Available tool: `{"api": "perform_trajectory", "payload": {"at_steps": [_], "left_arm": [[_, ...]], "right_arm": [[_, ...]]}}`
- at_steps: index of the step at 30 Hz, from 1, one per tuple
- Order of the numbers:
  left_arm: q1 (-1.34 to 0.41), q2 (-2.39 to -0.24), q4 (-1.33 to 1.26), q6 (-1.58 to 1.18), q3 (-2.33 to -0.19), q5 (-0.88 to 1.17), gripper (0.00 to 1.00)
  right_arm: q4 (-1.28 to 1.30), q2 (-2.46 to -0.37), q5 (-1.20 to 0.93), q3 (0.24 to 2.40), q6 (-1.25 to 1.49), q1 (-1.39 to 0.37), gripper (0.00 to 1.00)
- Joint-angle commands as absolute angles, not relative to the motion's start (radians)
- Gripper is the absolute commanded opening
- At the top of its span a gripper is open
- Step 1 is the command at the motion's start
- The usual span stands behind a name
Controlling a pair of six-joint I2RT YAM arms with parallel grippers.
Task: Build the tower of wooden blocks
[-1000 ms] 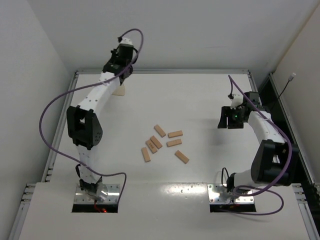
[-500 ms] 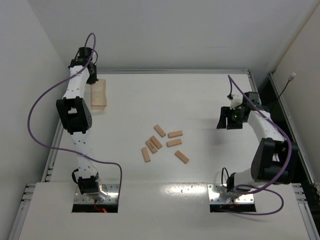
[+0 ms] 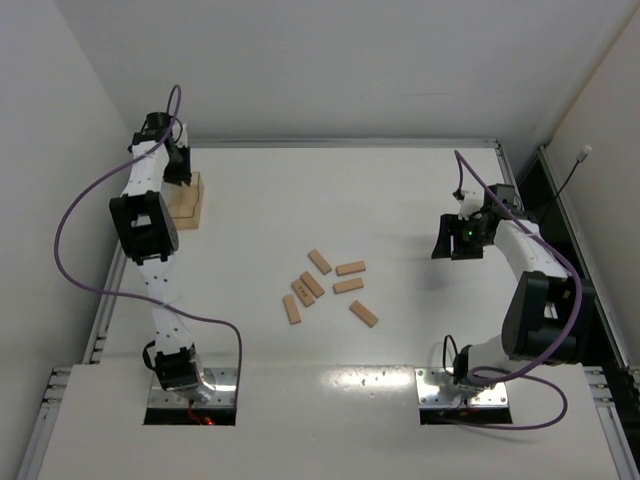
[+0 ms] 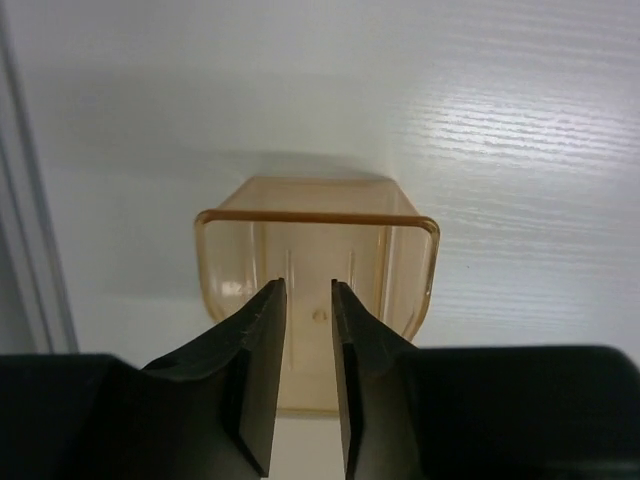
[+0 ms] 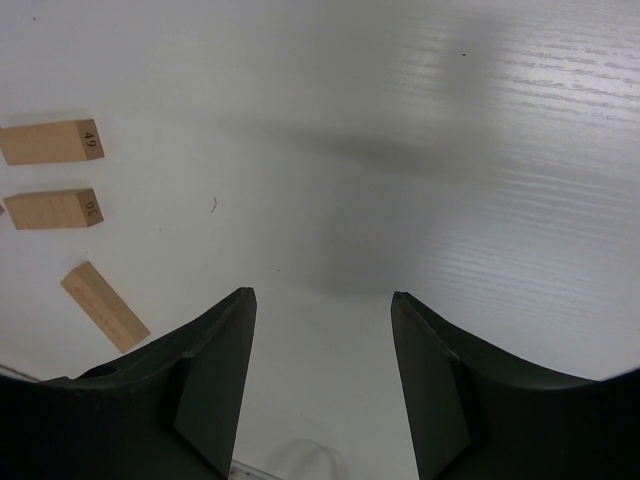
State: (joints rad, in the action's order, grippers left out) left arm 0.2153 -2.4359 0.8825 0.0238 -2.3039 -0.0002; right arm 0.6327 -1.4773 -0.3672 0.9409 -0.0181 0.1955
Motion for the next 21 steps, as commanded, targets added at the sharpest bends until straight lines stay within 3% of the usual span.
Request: {"api": "perform_trajectory", "payload": {"at_steps": [1, 6, 10, 13, 21], "left_arm": [[0.244, -2.459, 0.865, 0.037, -2.342, 0.112, 0.23], [0.253, -2.425, 0.797, 0.006, -2.295, 0.11, 0.35], [0.265, -2.246, 0.637, -0.003, -2.088, 0.1, 0.56], [0.265, -2.177, 0.624, -0.012, -2.103, 0.1, 0.6], [0.245, -1.965, 0.65, -0.031, -2.135, 0.245, 0.6]], "right_arm": [[0.618, -1.479, -0.39, 0.959, -0.014, 0.193, 0.54], [0.618, -1.479, -0.39, 0.959, -0.014, 0.193, 0.54], [0.609, -1.479, -0.399, 0.959, -0.014, 0.193, 0.54], [0.609, -1.479, -0.419, 0.959, -0.014, 0.184, 0.54], [0.6, -1.445, -0.43, 0.93, -0.023, 0.184, 0.54]]}}
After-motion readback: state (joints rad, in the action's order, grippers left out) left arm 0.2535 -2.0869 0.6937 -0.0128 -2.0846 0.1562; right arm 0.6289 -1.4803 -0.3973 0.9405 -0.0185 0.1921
